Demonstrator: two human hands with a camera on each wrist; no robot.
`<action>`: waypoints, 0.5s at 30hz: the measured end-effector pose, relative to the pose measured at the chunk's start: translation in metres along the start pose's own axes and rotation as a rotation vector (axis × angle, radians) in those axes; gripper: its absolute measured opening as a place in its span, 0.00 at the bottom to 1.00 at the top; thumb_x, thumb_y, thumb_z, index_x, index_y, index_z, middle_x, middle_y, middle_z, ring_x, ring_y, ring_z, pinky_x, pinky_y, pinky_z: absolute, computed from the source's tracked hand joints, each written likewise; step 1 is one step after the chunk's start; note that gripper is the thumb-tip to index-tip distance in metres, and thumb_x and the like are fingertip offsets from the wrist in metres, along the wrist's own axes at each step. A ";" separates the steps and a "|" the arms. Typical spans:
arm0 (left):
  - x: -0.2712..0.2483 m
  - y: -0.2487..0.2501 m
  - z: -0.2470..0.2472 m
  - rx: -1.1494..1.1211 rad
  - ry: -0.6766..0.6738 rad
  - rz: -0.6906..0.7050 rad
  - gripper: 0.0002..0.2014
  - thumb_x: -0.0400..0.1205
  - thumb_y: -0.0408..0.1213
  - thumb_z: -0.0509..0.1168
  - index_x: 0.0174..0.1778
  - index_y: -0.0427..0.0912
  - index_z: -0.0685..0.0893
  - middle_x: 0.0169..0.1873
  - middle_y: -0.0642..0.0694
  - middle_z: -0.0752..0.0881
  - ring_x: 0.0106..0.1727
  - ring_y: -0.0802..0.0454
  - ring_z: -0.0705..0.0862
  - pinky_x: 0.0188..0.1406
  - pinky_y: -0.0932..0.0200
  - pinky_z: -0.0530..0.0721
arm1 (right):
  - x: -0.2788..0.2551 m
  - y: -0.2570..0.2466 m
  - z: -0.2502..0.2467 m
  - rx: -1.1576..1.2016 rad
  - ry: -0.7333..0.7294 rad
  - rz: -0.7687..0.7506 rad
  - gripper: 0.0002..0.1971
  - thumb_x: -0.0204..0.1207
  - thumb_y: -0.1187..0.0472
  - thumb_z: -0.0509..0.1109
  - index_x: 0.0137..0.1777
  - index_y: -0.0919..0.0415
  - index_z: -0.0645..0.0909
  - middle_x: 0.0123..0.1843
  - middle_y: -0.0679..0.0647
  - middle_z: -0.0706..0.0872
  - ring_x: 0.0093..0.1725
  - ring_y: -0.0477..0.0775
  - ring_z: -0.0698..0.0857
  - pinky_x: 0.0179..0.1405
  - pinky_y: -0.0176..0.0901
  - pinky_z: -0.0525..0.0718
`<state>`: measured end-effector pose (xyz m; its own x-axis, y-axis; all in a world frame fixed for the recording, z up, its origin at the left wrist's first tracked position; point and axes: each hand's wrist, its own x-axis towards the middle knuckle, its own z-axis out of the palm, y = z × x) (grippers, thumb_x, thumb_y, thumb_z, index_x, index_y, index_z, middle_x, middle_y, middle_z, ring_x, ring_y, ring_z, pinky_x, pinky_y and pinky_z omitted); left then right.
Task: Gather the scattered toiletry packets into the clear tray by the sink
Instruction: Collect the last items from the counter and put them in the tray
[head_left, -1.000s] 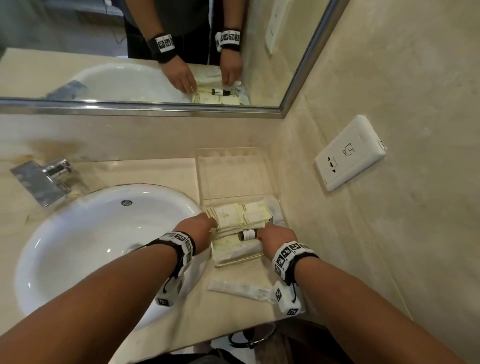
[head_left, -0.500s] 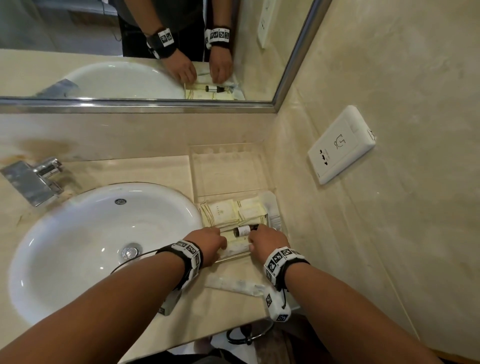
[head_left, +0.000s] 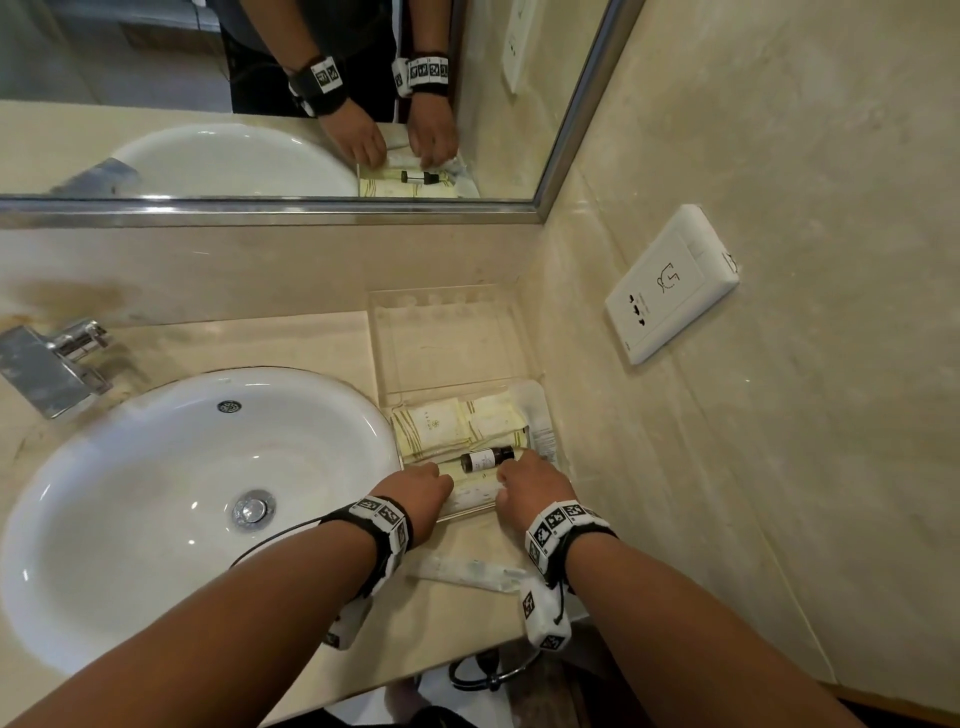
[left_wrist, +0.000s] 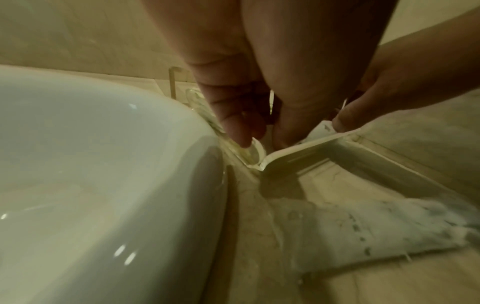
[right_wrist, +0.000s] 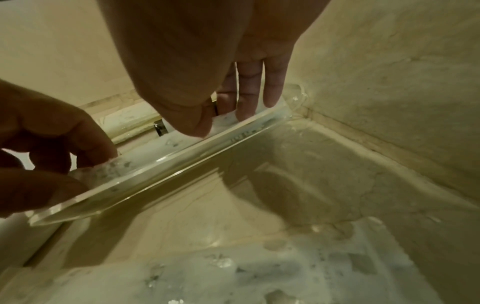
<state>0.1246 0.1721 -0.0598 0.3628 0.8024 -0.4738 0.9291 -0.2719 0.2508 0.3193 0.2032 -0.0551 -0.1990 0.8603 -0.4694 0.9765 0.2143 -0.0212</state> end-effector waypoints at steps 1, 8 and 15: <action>0.000 -0.001 0.001 -0.012 0.004 0.002 0.15 0.78 0.29 0.62 0.60 0.43 0.78 0.55 0.42 0.78 0.54 0.42 0.81 0.50 0.51 0.82 | -0.001 0.003 0.000 0.025 -0.010 -0.005 0.16 0.78 0.55 0.65 0.65 0.54 0.81 0.68 0.57 0.78 0.59 0.61 0.83 0.59 0.56 0.86; 0.003 -0.009 0.001 -0.114 0.043 0.016 0.17 0.80 0.35 0.63 0.66 0.48 0.79 0.60 0.46 0.78 0.62 0.44 0.79 0.59 0.53 0.80 | -0.011 0.009 -0.002 0.135 0.016 -0.008 0.23 0.76 0.56 0.69 0.72 0.48 0.77 0.69 0.54 0.76 0.62 0.58 0.82 0.62 0.53 0.84; -0.004 -0.021 -0.011 -0.186 0.130 0.006 0.19 0.80 0.42 0.64 0.68 0.51 0.79 0.63 0.48 0.79 0.62 0.47 0.81 0.61 0.54 0.80 | -0.057 -0.004 0.008 0.197 0.041 -0.110 0.07 0.76 0.46 0.63 0.50 0.45 0.79 0.50 0.44 0.82 0.44 0.50 0.84 0.49 0.49 0.86</action>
<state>0.1024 0.1806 -0.0536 0.3448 0.8662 -0.3616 0.8931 -0.1842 0.4103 0.3274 0.1499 -0.0357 -0.3046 0.8555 -0.4187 0.9451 0.2167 -0.2446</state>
